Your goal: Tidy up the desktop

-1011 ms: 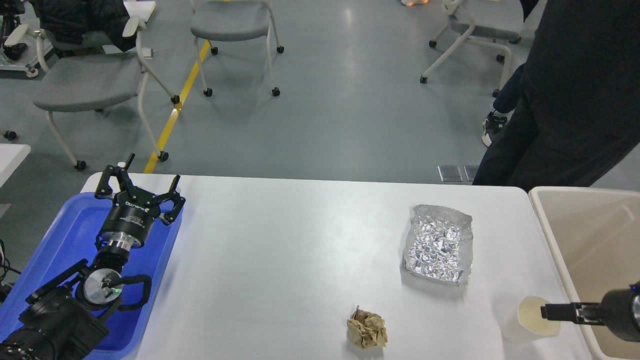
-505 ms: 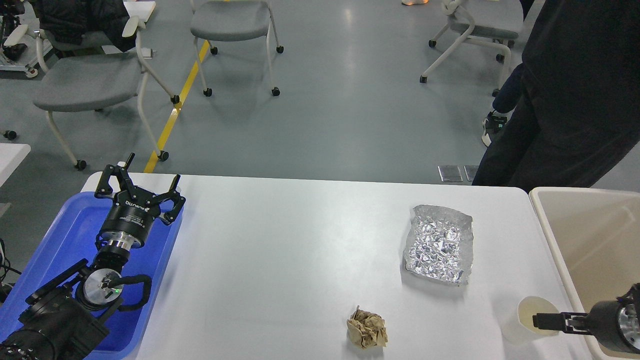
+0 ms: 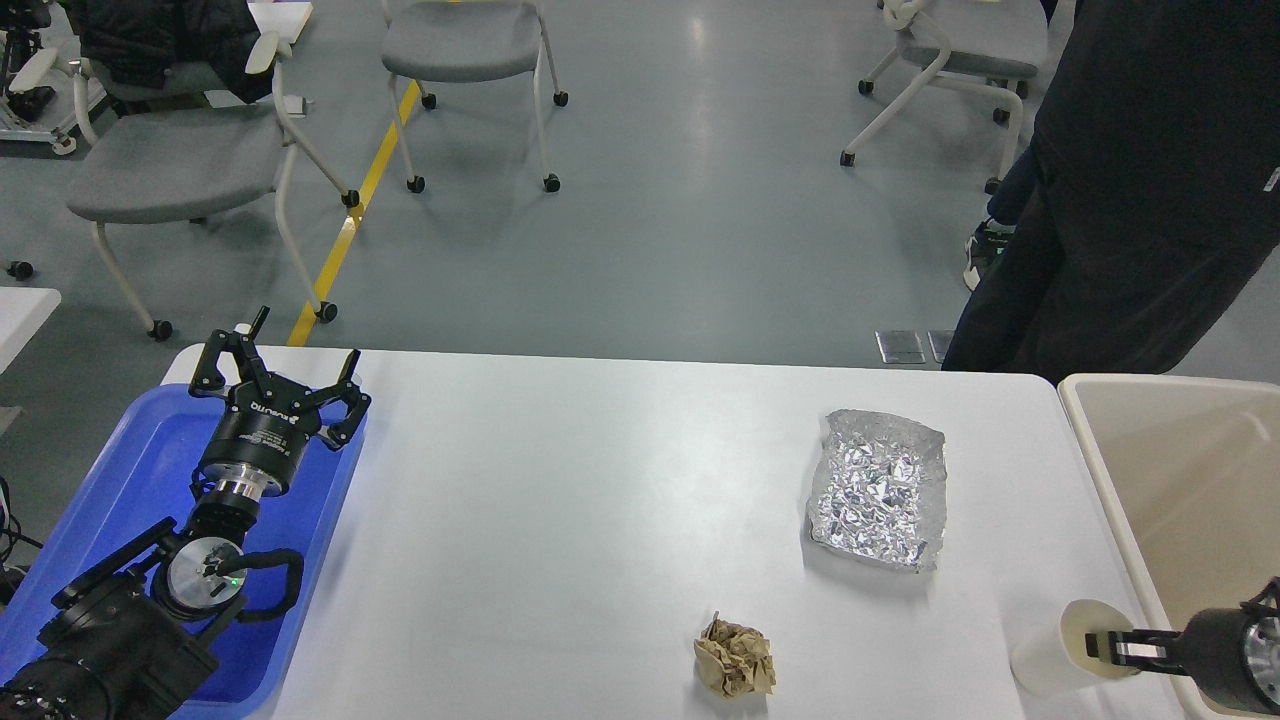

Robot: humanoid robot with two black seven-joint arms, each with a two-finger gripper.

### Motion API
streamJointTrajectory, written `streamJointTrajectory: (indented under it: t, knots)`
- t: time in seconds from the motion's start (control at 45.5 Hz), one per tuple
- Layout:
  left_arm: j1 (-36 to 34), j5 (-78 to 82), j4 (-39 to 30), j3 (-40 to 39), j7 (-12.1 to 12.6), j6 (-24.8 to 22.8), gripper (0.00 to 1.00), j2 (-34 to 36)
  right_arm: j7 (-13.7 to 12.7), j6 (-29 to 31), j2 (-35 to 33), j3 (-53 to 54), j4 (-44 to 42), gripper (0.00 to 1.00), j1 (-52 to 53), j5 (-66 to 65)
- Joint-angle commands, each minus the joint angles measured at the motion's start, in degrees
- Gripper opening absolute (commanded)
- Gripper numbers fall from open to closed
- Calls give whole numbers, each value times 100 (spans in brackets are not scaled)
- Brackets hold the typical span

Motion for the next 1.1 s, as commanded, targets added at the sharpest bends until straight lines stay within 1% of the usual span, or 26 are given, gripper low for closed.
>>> streamJointTrajectory:
  t: [0.0,0.088,0.176,0.242,0.33,0.484,0.659,0.879,1.077]
  knots:
    - [0,0,0,0,0,0,100,0,248,30,-307,10,116,0,10,55]
    - [0,0,0,0,0,0,100,0,415,118,-596,45,309,0,63,213]
    - [0,0,0,0,0,0,100,0,582,381,-992,124,625,0,160,616]
    - [0,0,0,0,0,0,100,0,714,810,-1439,176,976,0,440,1037]
    - [0,0,0,0,0,0,100,0,811,1382,-1949,203,1302,0,906,1530]
    - [0,0,0,0,0,0,100,0,855,2437,-2600,326,1470,0,1776,2032]
    - [0,0,0,0,0,0,100,0,846,3351,-3040,730,1470,0,2401,2331]
    - [0,0,0,0,0,0,100,-8,802,3387,-3348,1196,1399,0,2937,2428]
    - [0,0,0,0,0,0,100,0,732,3387,-3287,1170,996,0,3025,2419]
